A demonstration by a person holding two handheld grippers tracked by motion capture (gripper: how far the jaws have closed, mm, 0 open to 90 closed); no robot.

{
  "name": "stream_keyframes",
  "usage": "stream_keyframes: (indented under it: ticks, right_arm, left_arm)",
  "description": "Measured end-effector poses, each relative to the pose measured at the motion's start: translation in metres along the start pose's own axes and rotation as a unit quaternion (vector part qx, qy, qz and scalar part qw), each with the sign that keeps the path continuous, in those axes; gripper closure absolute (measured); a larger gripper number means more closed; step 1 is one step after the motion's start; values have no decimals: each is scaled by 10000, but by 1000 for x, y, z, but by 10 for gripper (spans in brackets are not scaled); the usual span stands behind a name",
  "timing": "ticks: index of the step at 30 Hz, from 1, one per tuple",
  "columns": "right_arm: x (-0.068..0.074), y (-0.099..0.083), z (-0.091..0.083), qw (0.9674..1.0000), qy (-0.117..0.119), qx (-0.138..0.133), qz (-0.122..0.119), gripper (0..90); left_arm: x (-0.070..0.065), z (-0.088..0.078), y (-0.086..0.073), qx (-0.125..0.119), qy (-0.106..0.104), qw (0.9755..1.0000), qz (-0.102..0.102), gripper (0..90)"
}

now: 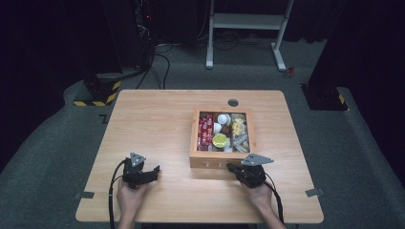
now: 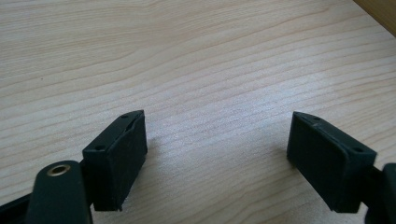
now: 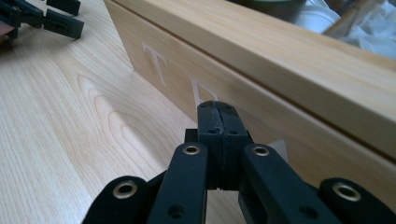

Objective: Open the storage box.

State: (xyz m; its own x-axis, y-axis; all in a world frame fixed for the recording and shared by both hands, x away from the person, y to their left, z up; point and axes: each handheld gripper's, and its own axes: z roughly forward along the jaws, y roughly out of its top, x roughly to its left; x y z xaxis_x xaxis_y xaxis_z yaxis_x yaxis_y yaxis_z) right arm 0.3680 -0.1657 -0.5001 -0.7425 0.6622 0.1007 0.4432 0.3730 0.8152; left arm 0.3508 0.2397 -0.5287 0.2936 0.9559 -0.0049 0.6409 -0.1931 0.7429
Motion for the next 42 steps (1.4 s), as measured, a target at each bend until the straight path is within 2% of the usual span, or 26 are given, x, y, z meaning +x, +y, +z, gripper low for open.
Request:
stream_keyframes:
  ticks: [9,13,16,18,31,42]
  right_arm:
    - [3,4,3,9999,9,-89,49,900]
    - [4,7,-1,9997,-3,-253,54,900]
    - [3,9,-3,9991,57,-395,174,900]
    - [3,11,-3,9991,71,-374,186,900]
    - [4,12,-8,9981,-177,-579,122,900]
    - [-1,14,-15,9976,-244,-644,100,900]
  left_arm:
    - [0,0,0,0,1,10000,0,203]
    - [0,0,0,0,2,10000,0,203]
    - [0,0,0,0,-3,10000,6,201]
    - [0,0,0,2,-4,10000,5,201]
    - [0,0,0,1,-8,10000,1,200]
    - [0,0,0,4,-19,10000,0,199]
